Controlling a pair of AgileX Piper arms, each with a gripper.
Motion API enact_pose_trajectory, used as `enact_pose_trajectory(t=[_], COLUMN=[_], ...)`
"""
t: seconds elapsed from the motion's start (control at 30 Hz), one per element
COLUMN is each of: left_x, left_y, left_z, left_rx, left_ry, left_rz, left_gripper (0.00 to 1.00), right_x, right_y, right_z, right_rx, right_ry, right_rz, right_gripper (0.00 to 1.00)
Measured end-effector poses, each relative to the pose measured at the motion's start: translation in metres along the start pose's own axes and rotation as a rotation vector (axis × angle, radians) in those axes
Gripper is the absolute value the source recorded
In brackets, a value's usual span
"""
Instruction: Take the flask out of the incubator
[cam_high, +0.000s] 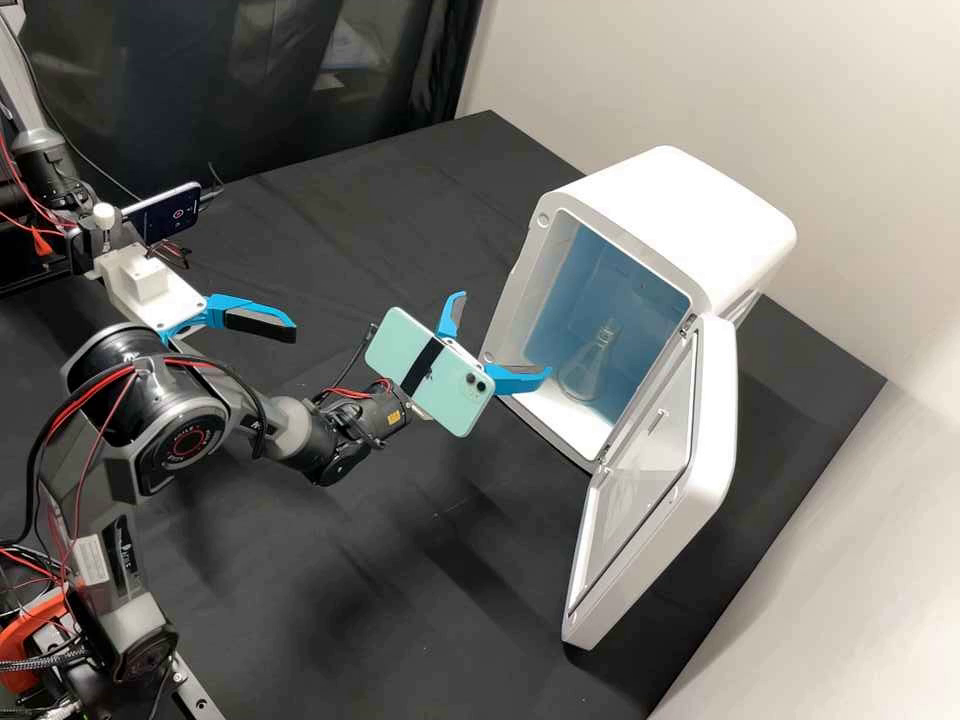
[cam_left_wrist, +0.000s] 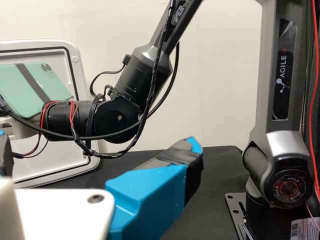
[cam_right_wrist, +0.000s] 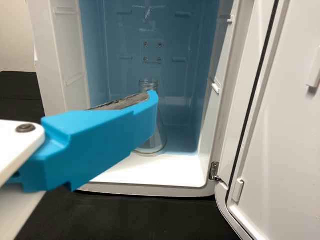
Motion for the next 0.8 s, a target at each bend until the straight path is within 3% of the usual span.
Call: enact_pose_trajectory(t=[0.2, 0.37, 0.6, 0.8], left_x=[0.0, 0.003, 0.006, -0.003], left_y=[-0.0005, -0.011, -0.029, -0.0316], left_z=[0.0, -0.005, -0.031, -0.059], left_rx=[0.0, 0.006, 0.003, -0.003], left_ry=[0.0, 0.008, 0.091, 0.181], left_rz=[0.0, -0.033, -0.092, -0.107], left_gripper=[1.0, 1.0, 1.0, 1.0], right_x=[0.0, 0.0, 0.0, 0.0], right_y=[0.0, 0.0, 0.0, 0.0], right_z=[0.0, 0.0, 0.0, 0.0], right_rx=[0.0, 0.0, 0.0, 0.0], right_ry=[0.0, 0.0, 0.0, 0.0], right_rz=[0.0, 0.0, 0.0, 0.0], right_gripper=[1.0, 1.0, 1.0, 1.0])
